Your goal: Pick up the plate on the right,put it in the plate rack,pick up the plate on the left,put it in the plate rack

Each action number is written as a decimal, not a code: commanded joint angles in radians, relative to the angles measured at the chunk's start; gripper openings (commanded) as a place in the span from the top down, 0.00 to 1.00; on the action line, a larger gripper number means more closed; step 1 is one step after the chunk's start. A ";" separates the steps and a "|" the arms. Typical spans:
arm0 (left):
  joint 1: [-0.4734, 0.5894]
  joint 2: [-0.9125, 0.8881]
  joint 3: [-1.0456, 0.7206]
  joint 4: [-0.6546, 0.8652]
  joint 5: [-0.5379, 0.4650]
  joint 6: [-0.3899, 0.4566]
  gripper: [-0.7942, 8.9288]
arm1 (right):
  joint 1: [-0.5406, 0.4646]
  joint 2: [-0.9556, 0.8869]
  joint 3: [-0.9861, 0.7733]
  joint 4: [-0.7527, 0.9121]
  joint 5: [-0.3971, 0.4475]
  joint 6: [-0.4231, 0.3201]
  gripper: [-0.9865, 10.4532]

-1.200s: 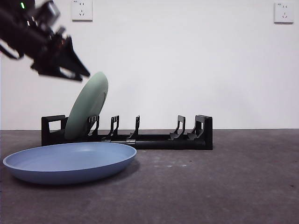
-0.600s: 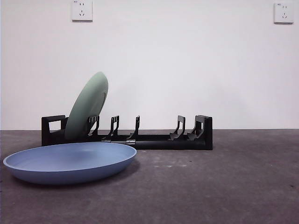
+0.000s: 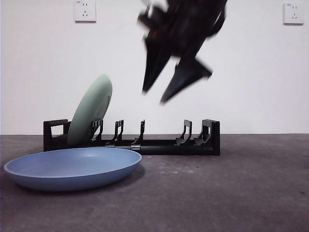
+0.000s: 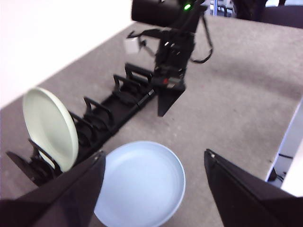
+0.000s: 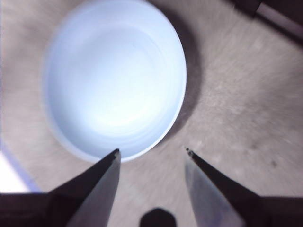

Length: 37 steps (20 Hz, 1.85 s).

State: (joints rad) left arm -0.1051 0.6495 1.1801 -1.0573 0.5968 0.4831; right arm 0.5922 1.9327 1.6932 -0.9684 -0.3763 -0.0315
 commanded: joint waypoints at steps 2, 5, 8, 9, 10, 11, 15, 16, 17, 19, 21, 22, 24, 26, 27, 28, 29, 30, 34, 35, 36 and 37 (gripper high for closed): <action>-0.001 0.000 0.002 -0.008 0.003 0.019 0.55 | 0.023 0.097 -0.010 0.052 0.026 0.045 0.72; -0.010 0.005 0.002 -0.011 0.003 0.019 0.55 | 0.024 0.129 -0.010 0.083 0.029 0.057 0.72; -0.017 0.008 0.002 -0.012 0.003 0.019 0.55 | 0.029 0.153 -0.010 0.111 0.035 0.067 0.72; -0.018 0.008 0.002 -0.013 0.003 0.019 0.55 | 0.029 0.159 -0.010 0.118 0.045 0.072 0.72; -0.019 0.010 0.002 -0.012 0.003 0.019 0.55 | 0.029 0.164 -0.010 0.124 0.051 0.077 0.72; -0.019 0.012 0.002 -0.012 0.003 0.019 0.55 | 0.030 0.170 -0.010 0.131 0.063 0.078 0.72; -0.019 0.014 0.002 -0.015 0.004 0.019 0.55 | 0.034 0.187 -0.010 0.159 0.065 0.082 0.72; -0.019 0.014 0.002 -0.016 0.004 0.019 0.55 | 0.037 0.191 -0.010 0.165 0.066 0.082 0.72; -0.019 0.014 0.002 -0.016 0.004 0.019 0.55 | 0.037 0.192 -0.010 0.170 0.062 0.084 0.72; -0.021 0.015 0.002 -0.016 0.004 0.019 0.55 | 0.037 0.195 -0.010 0.178 0.066 0.084 0.72; -0.021 0.016 0.002 -0.016 0.004 0.019 0.55 | 0.042 0.199 -0.010 0.186 0.067 0.085 0.72; -0.021 0.016 0.002 -0.018 0.004 0.019 0.55 | 0.043 0.201 -0.010 0.192 0.068 0.085 0.72; -0.021 0.018 0.002 -0.018 0.004 0.019 0.55 | 0.043 0.205 -0.010 0.200 0.071 0.089 0.72; -0.023 0.018 0.002 -0.018 0.004 0.019 0.55 | 0.043 0.212 -0.010 0.208 0.071 0.099 0.72; -0.027 0.018 0.002 -0.019 0.004 0.019 0.55 | 0.043 0.215 -0.010 0.209 0.071 0.104 0.72; -0.032 0.018 0.002 -0.018 0.004 0.019 0.55 | 0.043 0.221 -0.010 0.212 0.070 0.108 0.72; -0.035 0.018 0.002 -0.019 0.004 0.019 0.55 | 0.043 0.225 -0.010 0.213 0.070 0.111 0.72; -0.039 0.018 0.002 -0.019 0.003 0.019 0.55 | 0.043 0.228 -0.010 0.213 0.070 0.111 0.72; -0.056 0.021 0.002 -0.018 0.001 0.021 0.55 | 0.043 0.244 -0.010 0.211 0.071 0.112 0.72; -0.061 0.022 0.002 -0.018 0.001 0.024 0.55 | 0.044 0.244 -0.010 0.213 0.070 0.112 0.72; -0.067 0.025 0.002 -0.018 0.001 0.024 0.55 | 0.050 0.244 -0.010 0.215 0.071 0.114 0.72; -0.072 0.028 0.002 -0.019 0.000 0.024 0.55 | 0.050 0.244 -0.010 0.214 0.070 0.121 0.72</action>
State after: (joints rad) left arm -0.1738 0.6758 1.1801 -1.0771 0.5941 0.4950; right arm 0.6365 2.1586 1.6920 -0.7605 -0.3096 0.0784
